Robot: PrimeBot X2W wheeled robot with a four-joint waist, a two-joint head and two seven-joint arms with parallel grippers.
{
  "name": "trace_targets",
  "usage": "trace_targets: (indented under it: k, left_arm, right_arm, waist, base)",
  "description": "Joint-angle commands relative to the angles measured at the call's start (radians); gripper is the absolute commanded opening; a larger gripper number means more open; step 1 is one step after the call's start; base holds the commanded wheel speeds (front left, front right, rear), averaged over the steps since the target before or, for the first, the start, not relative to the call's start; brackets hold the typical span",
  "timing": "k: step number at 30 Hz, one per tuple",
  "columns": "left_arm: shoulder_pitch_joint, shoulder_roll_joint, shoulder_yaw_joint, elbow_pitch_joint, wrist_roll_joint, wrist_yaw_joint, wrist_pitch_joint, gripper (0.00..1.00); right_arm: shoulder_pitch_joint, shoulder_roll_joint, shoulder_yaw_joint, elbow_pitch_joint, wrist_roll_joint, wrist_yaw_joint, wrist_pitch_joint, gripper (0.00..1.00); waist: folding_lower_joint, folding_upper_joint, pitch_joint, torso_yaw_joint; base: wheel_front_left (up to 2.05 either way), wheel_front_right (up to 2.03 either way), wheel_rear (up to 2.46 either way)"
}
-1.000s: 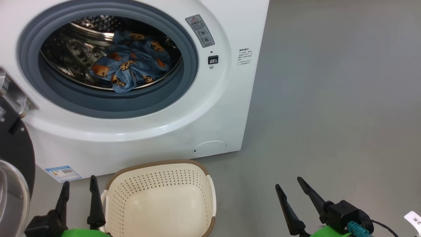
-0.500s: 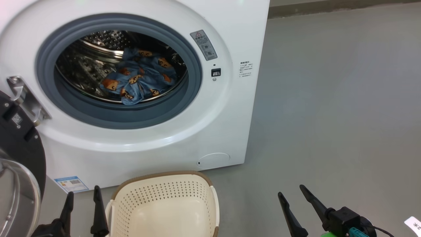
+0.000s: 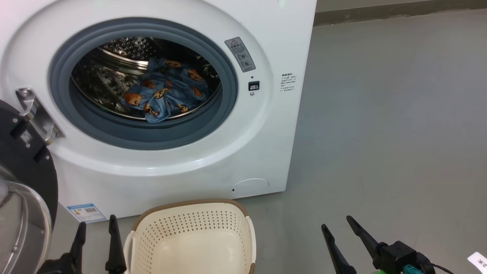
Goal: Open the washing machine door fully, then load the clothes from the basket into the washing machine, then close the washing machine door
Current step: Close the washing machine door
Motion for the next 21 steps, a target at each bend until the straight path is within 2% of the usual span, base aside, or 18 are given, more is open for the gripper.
trace_targets:
  k: [1, 21]
  left_arm:
    - [-0.014, 0.009, 0.034, -0.024, -0.007, 0.006, -0.006, 1.0]
    - [-0.015, 0.009, 0.044, -0.015, 0.006, 0.001, -0.006, 1.0]
  right_arm:
    - [-0.014, -0.009, 0.027, -0.026, 0.001, 0.002, -0.012, 1.0]
    - [-0.017, -0.005, 0.022, -0.024, -0.002, 0.002, -0.012, 1.0]
  waist:
    - [0.0, 0.0, 0.001, 0.0]
    - [0.0, 0.0, 0.009, -0.004]
  base:
    - [0.0, 0.0, 0.0]
    - [0.0, 0.0, 0.0]
